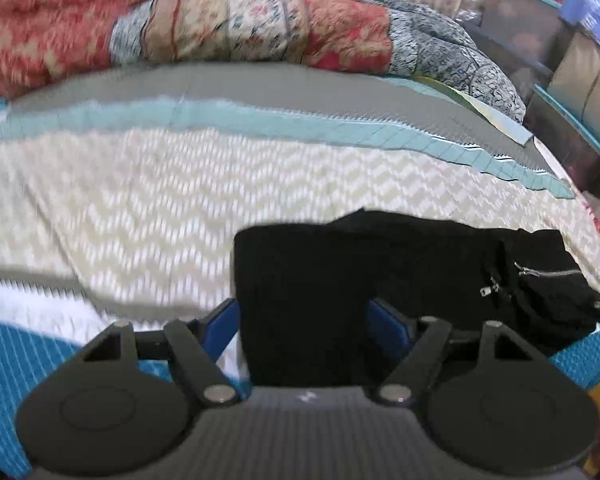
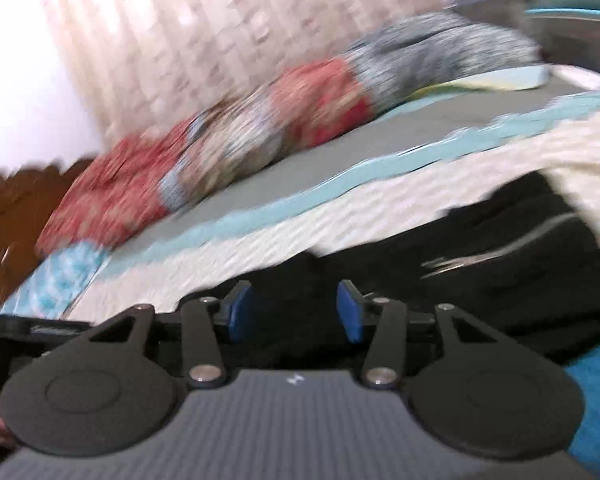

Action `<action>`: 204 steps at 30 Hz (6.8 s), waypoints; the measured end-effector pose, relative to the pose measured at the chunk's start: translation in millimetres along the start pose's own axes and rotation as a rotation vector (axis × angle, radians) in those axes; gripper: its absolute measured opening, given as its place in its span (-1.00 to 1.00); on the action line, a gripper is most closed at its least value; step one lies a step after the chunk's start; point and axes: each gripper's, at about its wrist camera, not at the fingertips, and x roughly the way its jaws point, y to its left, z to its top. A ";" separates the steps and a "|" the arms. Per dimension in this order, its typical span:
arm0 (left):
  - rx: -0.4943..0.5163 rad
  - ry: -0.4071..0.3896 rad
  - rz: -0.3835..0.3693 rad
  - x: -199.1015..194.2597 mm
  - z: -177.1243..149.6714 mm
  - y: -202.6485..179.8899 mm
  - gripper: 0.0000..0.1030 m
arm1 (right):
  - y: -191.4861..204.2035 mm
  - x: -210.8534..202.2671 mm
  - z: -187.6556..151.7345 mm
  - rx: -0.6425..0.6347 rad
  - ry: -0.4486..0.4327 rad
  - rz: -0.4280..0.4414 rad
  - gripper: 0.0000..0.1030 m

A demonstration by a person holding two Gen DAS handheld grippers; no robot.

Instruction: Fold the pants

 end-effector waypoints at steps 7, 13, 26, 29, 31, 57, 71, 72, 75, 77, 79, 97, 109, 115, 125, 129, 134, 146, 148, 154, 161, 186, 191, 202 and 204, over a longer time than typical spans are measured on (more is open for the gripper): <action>0.121 0.049 0.011 31.1 9.5 -67.3 0.43 | -73.8 -33.0 19.7 0.118 -0.100 -0.224 0.07; 0.147 0.116 0.057 58.2 1.6 -95.6 0.43 | -114.5 -37.4 20.2 0.249 -0.104 -0.264 0.16; 0.116 0.164 0.138 71.8 -3.2 -88.0 0.53 | -126.1 -32.4 9.1 0.314 -0.039 -0.206 0.26; 0.112 0.168 0.144 74.8 -4.3 -85.1 0.58 | -129.5 -30.8 7.3 0.327 -0.013 -0.206 0.27; 0.109 0.169 0.146 76.2 -5.1 -83.3 0.61 | -132.9 -30.3 6.0 0.345 0.003 -0.199 0.27; 0.049 0.175 0.125 94.3 -14.3 -61.8 1.00 | -149.4 -38.2 -11.7 0.515 -0.025 -0.153 0.39; 0.040 0.152 0.047 92.4 -23.6 -50.0 1.00 | -149.1 -44.2 -16.9 0.558 -0.076 -0.108 0.60; 0.042 0.149 0.047 91.6 -24.4 -50.2 1.00 | -148.0 -43.8 -16.8 0.556 -0.074 -0.107 0.63; 0.047 0.130 0.044 90.4 -27.6 -50.5 1.00 | -146.0 -42.8 -16.3 0.548 -0.068 -0.104 0.69; 0.054 0.115 0.040 89.0 -30.5 -50.8 1.00 | -145.3 -42.1 -16.1 0.541 -0.062 -0.098 0.71; 0.058 0.106 0.035 87.4 -32.5 -51.2 1.00 | -144.9 -42.0 -16.3 0.533 -0.055 -0.093 0.71; 0.059 0.070 0.036 86.6 -38.6 -51.3 1.00 | -143.7 -46.4 -23.3 0.531 -0.059 -0.062 0.72; 0.062 0.061 0.039 85.3 -39.8 -52.4 1.00 | -142.2 -48.8 -25.8 0.536 -0.057 -0.048 0.72; 0.031 0.069 -0.007 81.2 -35.1 -42.5 1.00 | -142.4 -49.4 -26.3 0.541 -0.053 -0.044 0.72; 0.000 0.071 -0.066 77.4 -34.5 -29.1 1.00 | -141.0 -49.7 -26.9 0.543 -0.052 -0.041 0.72; 0.020 0.077 -0.051 77.0 -36.5 -30.7 1.00 | -141.8 -49.6 -26.8 0.544 -0.048 -0.033 0.72; 0.034 0.090 -0.033 80.4 -34.0 -35.9 1.00 | -141.5 -50.5 -27.7 0.554 -0.047 -0.031 0.72; 0.038 0.093 -0.040 81.3 -34.2 -35.6 1.00 | -144.3 -51.7 -28.4 0.567 -0.044 -0.018 0.72; 0.041 0.094 -0.041 81.0 -34.2 -35.9 1.00 | -143.7 -52.0 -28.9 0.567 -0.044 -0.018 0.72; 0.046 0.091 -0.039 80.4 -34.5 -36.6 1.00 | -143.4 -51.8 -29.0 0.566 -0.044 -0.018 0.72; 0.049 0.086 -0.038 79.7 -34.9 -37.6 1.00 | -143.4 -51.7 -28.9 0.566 -0.044 -0.018 0.72; 0.054 0.123 -0.028 78.5 -26.2 -38.0 1.00 | -141.7 -48.9 -26.4 0.559 -0.022 -0.024 0.72; 0.067 0.116 -0.009 64.3 -16.4 -40.8 0.96 | -141.2 -46.8 -21.6 0.560 0.016 -0.036 0.68; 0.018 0.064 -0.027 37.0 -4.7 -36.8 0.87 | -143.4 -47.1 -25.5 0.597 0.054 -0.085 -0.09; 0.010 0.061 -0.034 34.2 -4.0 -37.4 0.86 | -146.6 -48.6 -26.4 0.620 0.036 -0.079 -0.02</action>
